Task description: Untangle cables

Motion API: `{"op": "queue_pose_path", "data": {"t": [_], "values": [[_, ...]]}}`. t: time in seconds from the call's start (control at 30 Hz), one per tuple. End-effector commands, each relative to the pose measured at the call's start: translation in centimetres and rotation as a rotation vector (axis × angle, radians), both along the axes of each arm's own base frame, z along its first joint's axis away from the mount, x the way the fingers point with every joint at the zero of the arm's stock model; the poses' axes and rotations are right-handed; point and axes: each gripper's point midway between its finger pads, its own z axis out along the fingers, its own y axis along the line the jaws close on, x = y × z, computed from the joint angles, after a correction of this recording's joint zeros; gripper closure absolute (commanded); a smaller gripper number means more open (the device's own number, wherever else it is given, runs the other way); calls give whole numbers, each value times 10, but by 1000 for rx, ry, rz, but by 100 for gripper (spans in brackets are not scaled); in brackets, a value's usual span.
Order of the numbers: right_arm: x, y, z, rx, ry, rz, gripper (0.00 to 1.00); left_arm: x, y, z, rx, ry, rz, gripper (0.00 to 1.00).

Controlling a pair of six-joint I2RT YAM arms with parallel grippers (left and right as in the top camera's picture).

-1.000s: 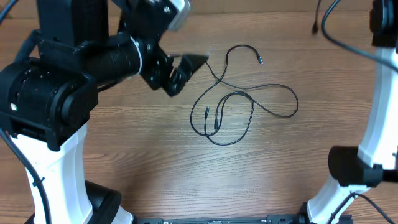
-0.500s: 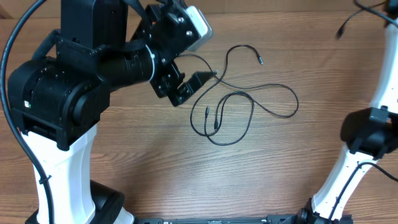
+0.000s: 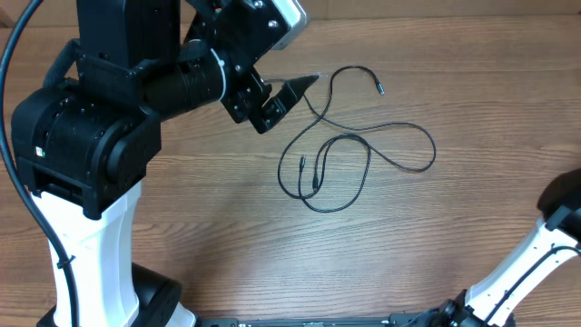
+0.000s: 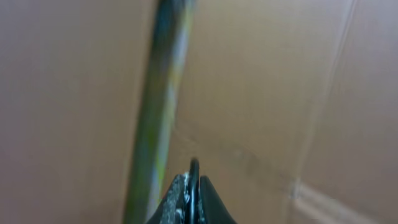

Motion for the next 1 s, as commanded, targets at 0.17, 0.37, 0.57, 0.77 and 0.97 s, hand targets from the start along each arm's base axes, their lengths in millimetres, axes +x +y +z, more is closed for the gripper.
{"op": "queue_pose_path", "data": {"t": [0.17,0.37,0.57,0.77,0.97], "values": [[40,-37,-229,464,259,97,96,-2,0,-9,-55,122,58,0],[55,-6,-274,776,188,231,96,-5,1,-13,-46,141,58,0],[73,16,-291,1085,13,369,96,-10,4,-22,-25,181,61,0],[81,12,-303,1208,-103,372,96,-14,6,-30,-9,214,63,0],[81,9,-327,1319,-144,340,96,-14,6,-30,-8,217,63,0]]}}
